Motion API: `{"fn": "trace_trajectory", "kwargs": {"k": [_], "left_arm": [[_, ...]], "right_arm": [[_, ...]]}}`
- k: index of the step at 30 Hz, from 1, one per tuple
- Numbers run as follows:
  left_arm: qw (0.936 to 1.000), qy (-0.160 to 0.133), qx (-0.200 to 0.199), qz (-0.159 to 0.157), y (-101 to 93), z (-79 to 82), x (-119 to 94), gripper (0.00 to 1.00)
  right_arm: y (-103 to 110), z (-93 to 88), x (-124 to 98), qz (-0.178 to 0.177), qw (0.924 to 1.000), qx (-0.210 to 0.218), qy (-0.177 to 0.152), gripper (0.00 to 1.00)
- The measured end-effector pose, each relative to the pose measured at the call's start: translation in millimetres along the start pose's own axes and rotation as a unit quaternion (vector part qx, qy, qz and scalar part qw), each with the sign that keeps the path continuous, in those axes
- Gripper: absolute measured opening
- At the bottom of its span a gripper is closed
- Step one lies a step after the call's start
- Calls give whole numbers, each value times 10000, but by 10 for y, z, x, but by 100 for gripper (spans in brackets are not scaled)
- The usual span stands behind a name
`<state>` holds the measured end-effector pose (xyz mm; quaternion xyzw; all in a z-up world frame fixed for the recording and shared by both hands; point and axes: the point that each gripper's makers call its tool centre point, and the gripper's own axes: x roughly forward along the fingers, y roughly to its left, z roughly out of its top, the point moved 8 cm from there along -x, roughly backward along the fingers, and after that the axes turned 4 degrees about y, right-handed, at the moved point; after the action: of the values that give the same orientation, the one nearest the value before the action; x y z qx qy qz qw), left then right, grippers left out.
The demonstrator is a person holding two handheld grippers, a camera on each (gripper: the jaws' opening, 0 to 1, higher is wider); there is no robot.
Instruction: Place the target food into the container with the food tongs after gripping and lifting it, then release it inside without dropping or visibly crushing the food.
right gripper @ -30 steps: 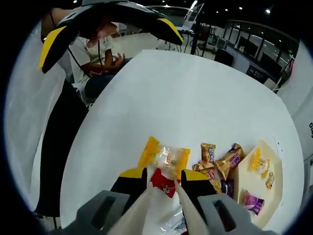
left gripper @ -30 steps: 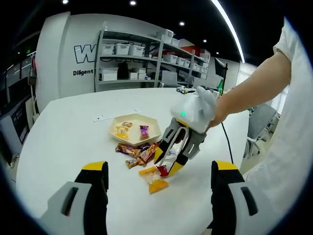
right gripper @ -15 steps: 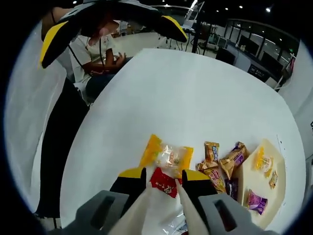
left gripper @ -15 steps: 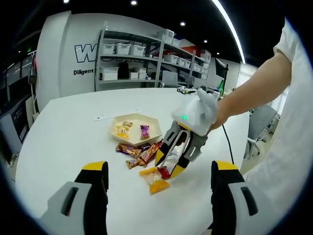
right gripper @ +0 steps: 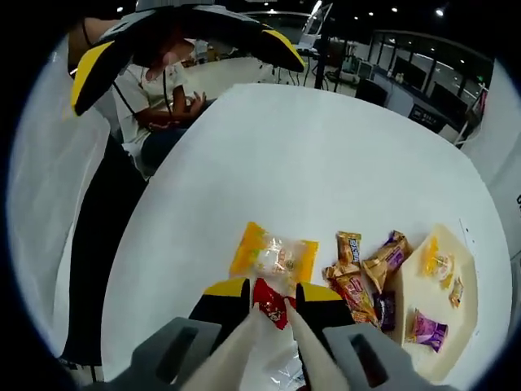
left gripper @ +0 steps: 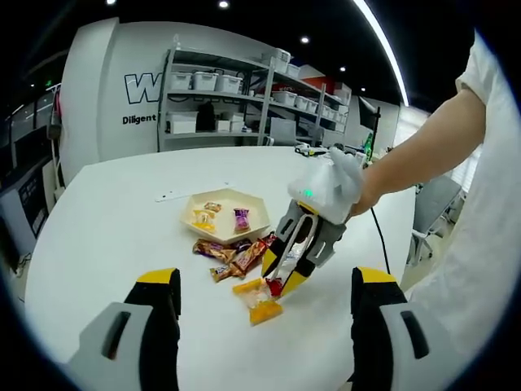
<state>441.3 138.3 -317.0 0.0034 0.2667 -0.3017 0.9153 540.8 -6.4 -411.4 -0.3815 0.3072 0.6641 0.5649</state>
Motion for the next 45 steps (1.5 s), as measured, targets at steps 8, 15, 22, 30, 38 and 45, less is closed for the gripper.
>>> {"fn": "trace_trajectory", "kwargs": {"k": [8,15,22,30,38,45], "left_arm": [[10000,-6,7,-39,6,-7,27,83],[10000,-17,40,-77,-7,18,49,83],[9999,-21,74,-106,3,28,64,83],[9999,-51,78,-68,0,63,31,83],[10000,-53,64,-14,30,67,-2,83],[10000,-42,52,8,55,57,-3,83]], "right_arm": [[-49,15,-112,-134,9999,28,-46,16],[-273,84,-332,-430,9989,125,-139,16],[-575,153,-575,-791,9967,118,-154,17],[-1003,188,-837,-1139,9930,272,-174,17],[-1290,223,-984,-1445,9885,389,-219,19],[-1392,288,-1032,-1590,9864,331,-258,19]]}}
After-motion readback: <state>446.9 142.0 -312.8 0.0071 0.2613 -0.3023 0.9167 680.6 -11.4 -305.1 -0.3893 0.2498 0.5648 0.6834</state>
